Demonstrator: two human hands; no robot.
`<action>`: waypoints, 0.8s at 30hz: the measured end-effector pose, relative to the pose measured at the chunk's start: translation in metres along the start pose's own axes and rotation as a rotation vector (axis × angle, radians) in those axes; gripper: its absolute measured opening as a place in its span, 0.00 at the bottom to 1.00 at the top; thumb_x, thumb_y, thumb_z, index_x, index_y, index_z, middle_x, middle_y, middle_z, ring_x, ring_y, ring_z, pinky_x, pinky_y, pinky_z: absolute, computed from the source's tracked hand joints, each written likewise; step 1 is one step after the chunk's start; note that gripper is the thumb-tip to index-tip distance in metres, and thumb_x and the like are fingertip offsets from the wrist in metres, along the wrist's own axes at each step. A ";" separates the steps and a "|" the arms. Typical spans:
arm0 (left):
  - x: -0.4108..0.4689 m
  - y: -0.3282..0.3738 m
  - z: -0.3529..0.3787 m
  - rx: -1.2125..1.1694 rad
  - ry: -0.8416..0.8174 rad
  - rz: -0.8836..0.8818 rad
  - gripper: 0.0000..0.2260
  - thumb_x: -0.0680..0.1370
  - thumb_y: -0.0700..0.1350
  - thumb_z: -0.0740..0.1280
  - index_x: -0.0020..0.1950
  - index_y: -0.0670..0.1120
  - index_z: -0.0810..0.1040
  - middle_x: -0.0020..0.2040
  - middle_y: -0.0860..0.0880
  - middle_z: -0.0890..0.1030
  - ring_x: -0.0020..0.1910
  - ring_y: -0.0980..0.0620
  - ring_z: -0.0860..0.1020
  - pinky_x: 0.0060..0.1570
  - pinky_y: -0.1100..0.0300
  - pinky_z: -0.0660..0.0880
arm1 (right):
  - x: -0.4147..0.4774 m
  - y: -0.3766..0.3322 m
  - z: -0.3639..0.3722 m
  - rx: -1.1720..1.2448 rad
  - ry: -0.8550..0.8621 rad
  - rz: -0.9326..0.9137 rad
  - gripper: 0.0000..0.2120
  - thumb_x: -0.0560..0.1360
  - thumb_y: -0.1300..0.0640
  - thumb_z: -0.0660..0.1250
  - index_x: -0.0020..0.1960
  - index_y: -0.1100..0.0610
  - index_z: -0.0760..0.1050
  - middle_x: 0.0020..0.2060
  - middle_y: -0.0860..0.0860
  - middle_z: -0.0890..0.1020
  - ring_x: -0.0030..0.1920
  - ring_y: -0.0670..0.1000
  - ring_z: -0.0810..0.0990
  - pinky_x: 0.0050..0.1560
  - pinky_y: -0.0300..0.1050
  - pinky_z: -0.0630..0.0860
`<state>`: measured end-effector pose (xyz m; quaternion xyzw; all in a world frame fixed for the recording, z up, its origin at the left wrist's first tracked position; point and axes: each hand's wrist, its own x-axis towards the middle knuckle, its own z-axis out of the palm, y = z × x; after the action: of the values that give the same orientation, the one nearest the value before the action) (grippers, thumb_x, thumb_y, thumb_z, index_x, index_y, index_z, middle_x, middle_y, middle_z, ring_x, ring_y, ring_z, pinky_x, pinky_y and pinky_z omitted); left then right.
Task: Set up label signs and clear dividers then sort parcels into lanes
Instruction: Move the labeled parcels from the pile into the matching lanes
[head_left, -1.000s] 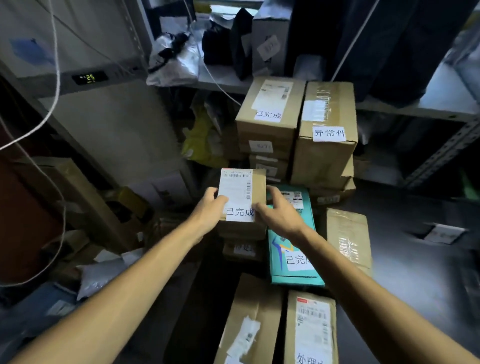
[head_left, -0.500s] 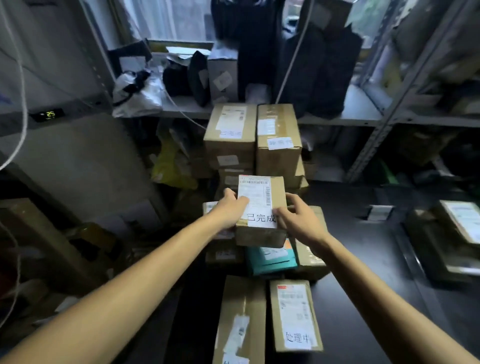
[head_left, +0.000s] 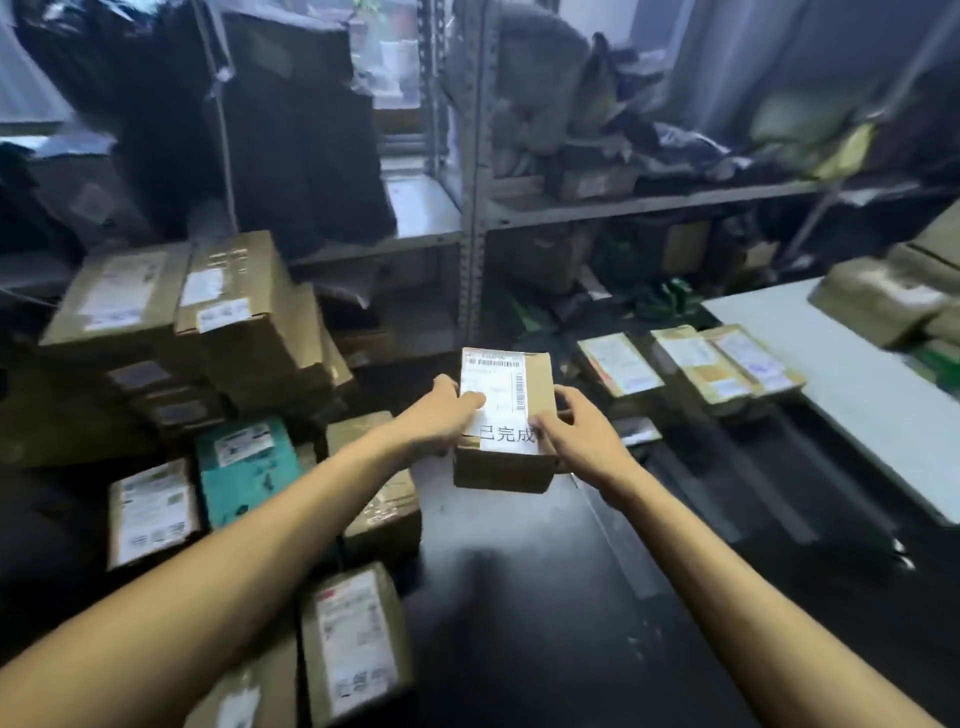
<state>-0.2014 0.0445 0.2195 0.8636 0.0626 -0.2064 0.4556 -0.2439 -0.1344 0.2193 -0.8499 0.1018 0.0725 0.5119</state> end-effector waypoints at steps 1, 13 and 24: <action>0.005 0.011 0.016 0.009 -0.009 0.001 0.22 0.82 0.55 0.56 0.71 0.45 0.59 0.48 0.56 0.73 0.46 0.56 0.76 0.39 0.61 0.75 | 0.003 0.008 -0.018 -0.011 0.007 0.000 0.21 0.78 0.52 0.63 0.70 0.49 0.68 0.64 0.49 0.78 0.58 0.50 0.79 0.57 0.54 0.80; 0.057 0.127 0.147 0.035 -0.087 0.156 0.12 0.82 0.49 0.58 0.63 0.48 0.66 0.54 0.52 0.79 0.45 0.55 0.78 0.38 0.61 0.74 | 0.052 0.091 -0.168 0.009 0.118 0.066 0.24 0.77 0.51 0.64 0.72 0.49 0.67 0.65 0.48 0.77 0.61 0.50 0.78 0.59 0.55 0.78; 0.158 0.241 0.237 -0.202 -0.075 0.092 0.16 0.80 0.48 0.57 0.64 0.42 0.70 0.60 0.42 0.79 0.58 0.42 0.78 0.59 0.41 0.76 | 0.157 0.113 -0.256 -0.665 0.206 -0.036 0.59 0.53 0.17 0.56 0.77 0.41 0.44 0.73 0.62 0.56 0.72 0.67 0.62 0.67 0.63 0.66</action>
<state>-0.0581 -0.2997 0.2192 0.8068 0.0262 -0.2101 0.5516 -0.1145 -0.4275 0.2061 -0.9747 0.1084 0.0066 0.1955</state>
